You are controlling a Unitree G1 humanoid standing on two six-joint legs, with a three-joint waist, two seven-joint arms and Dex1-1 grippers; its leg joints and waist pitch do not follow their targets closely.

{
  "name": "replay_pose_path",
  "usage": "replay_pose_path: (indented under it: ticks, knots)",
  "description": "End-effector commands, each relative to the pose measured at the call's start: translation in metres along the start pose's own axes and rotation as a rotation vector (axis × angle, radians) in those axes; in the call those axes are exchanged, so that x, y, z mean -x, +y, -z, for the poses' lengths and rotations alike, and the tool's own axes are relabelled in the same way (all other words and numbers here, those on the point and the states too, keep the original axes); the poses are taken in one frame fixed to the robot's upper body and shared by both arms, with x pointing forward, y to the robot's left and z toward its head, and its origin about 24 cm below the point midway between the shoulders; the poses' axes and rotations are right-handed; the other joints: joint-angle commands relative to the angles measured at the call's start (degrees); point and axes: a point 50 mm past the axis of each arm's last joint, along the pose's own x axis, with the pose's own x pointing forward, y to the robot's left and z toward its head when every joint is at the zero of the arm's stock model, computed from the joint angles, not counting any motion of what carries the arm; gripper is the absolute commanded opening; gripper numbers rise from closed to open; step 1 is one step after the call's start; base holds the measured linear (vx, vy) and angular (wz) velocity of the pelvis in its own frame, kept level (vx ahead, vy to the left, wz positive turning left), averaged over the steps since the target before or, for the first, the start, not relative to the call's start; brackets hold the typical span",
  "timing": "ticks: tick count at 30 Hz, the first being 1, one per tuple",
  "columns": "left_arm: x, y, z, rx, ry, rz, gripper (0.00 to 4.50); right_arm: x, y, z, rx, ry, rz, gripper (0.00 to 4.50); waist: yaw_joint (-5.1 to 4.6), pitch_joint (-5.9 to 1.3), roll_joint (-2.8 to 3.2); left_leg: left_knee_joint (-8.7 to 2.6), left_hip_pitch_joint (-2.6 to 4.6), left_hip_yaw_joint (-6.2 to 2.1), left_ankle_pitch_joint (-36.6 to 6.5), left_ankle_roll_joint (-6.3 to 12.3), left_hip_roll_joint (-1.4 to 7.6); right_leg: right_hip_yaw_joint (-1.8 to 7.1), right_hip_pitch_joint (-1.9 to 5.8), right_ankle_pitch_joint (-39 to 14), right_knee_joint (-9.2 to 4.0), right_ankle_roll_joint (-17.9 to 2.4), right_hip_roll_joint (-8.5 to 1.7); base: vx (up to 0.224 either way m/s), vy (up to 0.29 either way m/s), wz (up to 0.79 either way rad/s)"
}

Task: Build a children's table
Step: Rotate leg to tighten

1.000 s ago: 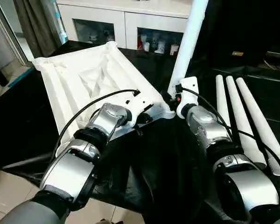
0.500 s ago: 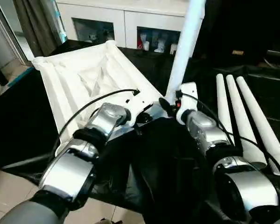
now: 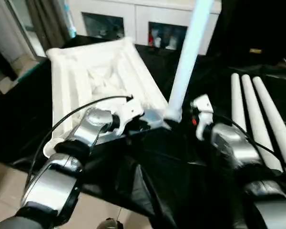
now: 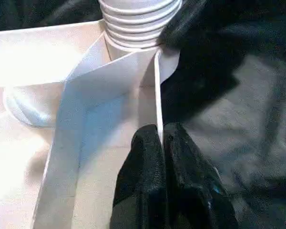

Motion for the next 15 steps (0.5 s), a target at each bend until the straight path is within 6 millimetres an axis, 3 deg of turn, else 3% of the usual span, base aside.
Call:
replay_pose_path:
  ticks: [1, 5, 9, 15]
  knots:
    - [-0.001, -0.003, -0.009, -0.043, -0.051, 0.038, 0.00, 0.004, 0.003, -0.008, 0.040, -0.008, -0.059, 4.01, 0.10, -4.56, -0.11, -3.62, 1.35, -1.58, -6.1, 5.77, 3.88, 3.06, 3.86, 0.1, -3.32, -14.9, -5.65, 0.000, 0.000, 0.00]
    - [0.006, -0.007, -0.003, -0.052, -0.047, 0.084, 0.00, 0.017, 0.008, -0.009, 0.075, 0.025, -0.138, 4.01, 0.43, -4.65, -0.20, -3.54, 1.33, -1.51, -6.2, 4.55, 3.63, 3.27, 3.92, -1.1, -3.36, -13.9, -5.72, 0.000, 0.000, 0.00]
    - [0.008, -0.010, 0.001, -0.061, -0.034, 0.106, 0.00, 0.020, 0.009, -0.009, 0.085, 0.033, -0.153, 4.01, 0.46, -4.96, -0.43, -3.12, 0.99, -1.46, -3.5, 5.39, 3.25, 3.16, 3.99, 2.5, -2.94, -13.9, -5.66, 0.000, 0.000, 0.00]
    - [0.011, -0.014, 0.005, -0.064, -0.022, 0.130, 0.00, 0.019, 0.014, -0.007, 0.086, 0.048, -0.167, 4.01, 0.61, -5.25, -0.26, -2.84, 0.96, -1.56, -1.6, 6.54, 3.32, 2.98, 3.97, 5.0, -2.46, -14.2, -5.56, 0.000, 0.000, 0.00]
